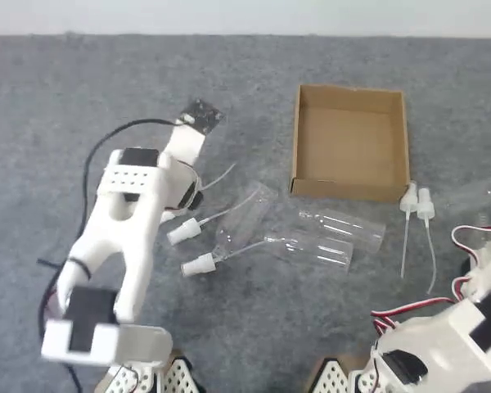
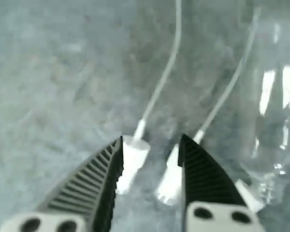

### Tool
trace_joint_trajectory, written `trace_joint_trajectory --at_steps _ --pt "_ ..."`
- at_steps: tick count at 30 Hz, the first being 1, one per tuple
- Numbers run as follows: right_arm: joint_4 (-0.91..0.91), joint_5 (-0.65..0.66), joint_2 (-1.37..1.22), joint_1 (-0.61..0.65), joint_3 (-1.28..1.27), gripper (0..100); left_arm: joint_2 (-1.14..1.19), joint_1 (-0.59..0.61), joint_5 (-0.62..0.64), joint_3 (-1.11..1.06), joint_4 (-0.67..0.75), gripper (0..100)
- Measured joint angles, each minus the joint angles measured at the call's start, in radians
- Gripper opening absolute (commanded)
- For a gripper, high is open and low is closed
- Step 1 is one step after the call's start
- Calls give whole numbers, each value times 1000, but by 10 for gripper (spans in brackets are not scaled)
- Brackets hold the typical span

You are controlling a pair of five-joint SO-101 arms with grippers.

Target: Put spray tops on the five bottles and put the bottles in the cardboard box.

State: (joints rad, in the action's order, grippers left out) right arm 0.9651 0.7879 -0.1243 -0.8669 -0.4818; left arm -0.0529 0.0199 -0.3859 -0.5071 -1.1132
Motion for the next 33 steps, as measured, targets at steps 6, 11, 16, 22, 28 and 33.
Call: trace_joint_trajectory --at_steps 6,11,16,22,28,33 --pt "9 0 0 0 0 42 186 18 -32 55 54 173" --pt "9 0 0 0 0 42 265 34 -32 126 57 119" --pt "9 0 0 0 0 42 368 35 -31 184 57 19" --pt "9 0 0 0 0 42 431 29 51 264 55 9" --pt "9 0 0 0 0 42 433 75 279 348 14 10" --pt "9 0 0 0 0 42 433 98 643 454 -52 10"
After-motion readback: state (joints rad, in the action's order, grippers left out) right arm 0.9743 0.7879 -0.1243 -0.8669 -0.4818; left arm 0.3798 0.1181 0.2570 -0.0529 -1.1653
